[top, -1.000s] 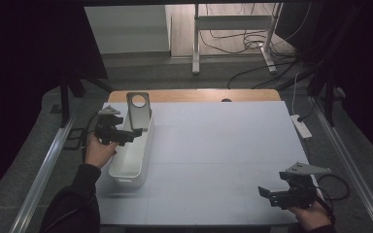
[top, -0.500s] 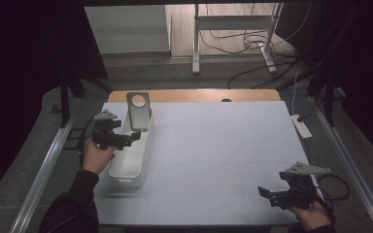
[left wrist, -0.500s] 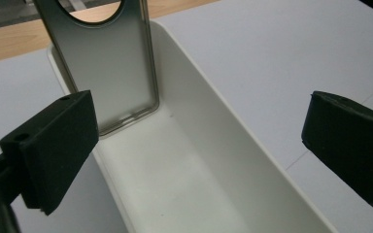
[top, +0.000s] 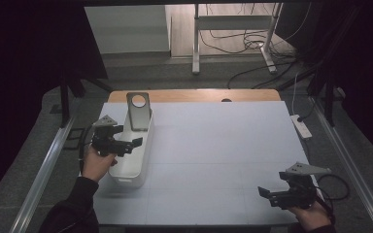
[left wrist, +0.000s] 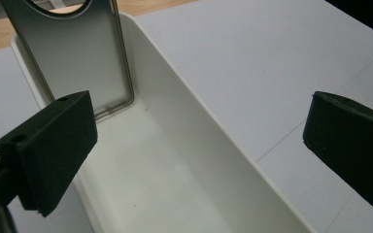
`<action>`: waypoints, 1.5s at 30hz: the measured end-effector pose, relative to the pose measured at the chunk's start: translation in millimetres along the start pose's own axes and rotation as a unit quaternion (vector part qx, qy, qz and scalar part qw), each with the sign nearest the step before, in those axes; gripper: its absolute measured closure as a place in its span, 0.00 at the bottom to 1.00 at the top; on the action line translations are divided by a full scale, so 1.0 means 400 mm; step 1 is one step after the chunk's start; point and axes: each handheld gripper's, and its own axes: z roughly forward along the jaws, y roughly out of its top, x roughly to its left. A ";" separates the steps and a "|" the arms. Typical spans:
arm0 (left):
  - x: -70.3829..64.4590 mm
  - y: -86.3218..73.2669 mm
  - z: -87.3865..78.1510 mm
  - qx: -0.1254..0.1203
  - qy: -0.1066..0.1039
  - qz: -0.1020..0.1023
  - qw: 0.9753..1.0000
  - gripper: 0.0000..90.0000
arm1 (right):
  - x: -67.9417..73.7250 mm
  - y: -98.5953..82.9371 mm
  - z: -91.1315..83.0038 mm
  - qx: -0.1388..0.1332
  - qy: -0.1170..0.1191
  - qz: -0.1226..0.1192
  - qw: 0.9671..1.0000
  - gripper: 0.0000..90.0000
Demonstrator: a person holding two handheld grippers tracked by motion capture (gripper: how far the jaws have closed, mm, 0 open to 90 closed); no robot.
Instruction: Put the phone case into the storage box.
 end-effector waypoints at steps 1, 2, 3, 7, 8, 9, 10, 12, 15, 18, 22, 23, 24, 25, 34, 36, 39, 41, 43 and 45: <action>-0.002 -0.002 0.000 0.001 -0.001 0.001 1.000 0.00 | 0.000 0.000 0.000 -0.001 0.001 -0.001 1.000 0.02; -0.005 -0.004 -0.001 0.002 0.000 0.001 1.000 0.00 | 0.000 0.000 0.000 -0.001 0.001 -0.001 1.000 0.02; -0.007 -0.006 -0.003 0.005 0.003 0.003 1.000 0.00 | 0.000 0.000 0.000 -0.002 0.001 -0.002 1.000 0.02; -0.014 -0.015 -0.009 0.007 0.005 0.004 1.000 0.00 | 0.000 -0.001 -0.001 -0.002 0.002 -0.003 1.000 0.02; -0.015 -0.017 -0.011 0.006 0.005 0.006 1.000 0.00 | 0.000 -0.001 -0.001 -0.003 0.002 -0.004 1.000 0.02; -0.017 -0.019 -0.013 0.006 0.006 0.007 1.000 0.00 | 0.000 -0.001 -0.001 -0.004 0.002 -0.003 1.000 0.02; -0.018 -0.022 -0.015 0.007 0.007 0.009 1.000 0.00 | 0.001 -0.001 -0.001 -0.004 0.003 -0.004 1.000 0.02; -0.022 -0.027 -0.019 0.008 0.010 0.010 1.000 0.00 | 0.001 -0.001 -0.002 -0.006 0.003 -0.007 1.000 0.02; -0.025 -0.032 -0.023 0.008 0.012 0.012 1.000 0.01 | 0.003 -0.001 -0.002 -0.006 0.003 -0.008 1.000 0.02; -0.028 -0.039 -0.027 0.003 0.020 0.016 1.000 0.01 | 0.004 -0.001 -0.002 -0.006 0.003 -0.009 1.000 0.02; -0.029 -0.045 -0.035 -0.002 0.021 0.013 1.000 0.01 | 0.004 -0.001 -0.003 -0.006 0.003 -0.010 1.000 0.02; -0.029 -0.045 -0.035 -0.002 0.021 0.013 1.000 0.01 | 0.004 -0.001 -0.002 -0.006 0.003 -0.011 1.000 0.02; -0.030 -0.049 -0.037 -0.001 0.021 0.012 1.000 0.01 | 0.004 -0.001 -0.002 -0.006 0.003 -0.011 1.000 0.02; -0.031 -0.050 -0.038 0.000 0.021 0.011 1.000 0.01 | 0.004 -0.001 -0.002 -0.006 0.003 -0.012 1.000 0.02; -0.039 -0.063 -0.056 -0.006 0.026 0.014 1.000 0.02 | 0.004 -0.002 -0.003 -0.007 0.003 -0.012 1.000 0.02; -0.040 -0.066 -0.060 -0.005 0.026 0.014 1.000 0.02 | 0.005 -0.001 -0.004 -0.007 0.002 -0.012 1.000 0.02; -0.042 -0.072 -0.063 -0.001 0.022 0.013 1.000 0.02 | 0.006 -0.002 -0.003 -0.009 0.002 -0.012 1.000 0.02; -0.043 -0.075 -0.066 0.002 0.022 0.013 1.000 0.01 | 0.006 -0.001 -0.003 -0.008 0.002 -0.012 1.000 0.02; -0.046 -0.079 -0.070 0.003 0.021 0.012 1.000 0.01 | 0.006 -0.001 -0.003 -0.008 0.002 -0.012 1.000 0.02; -0.048 -0.084 -0.072 0.006 0.021 0.013 1.000 0.01 | 0.005 -0.001 -0.004 -0.007 0.001 -0.012 1.000 0.02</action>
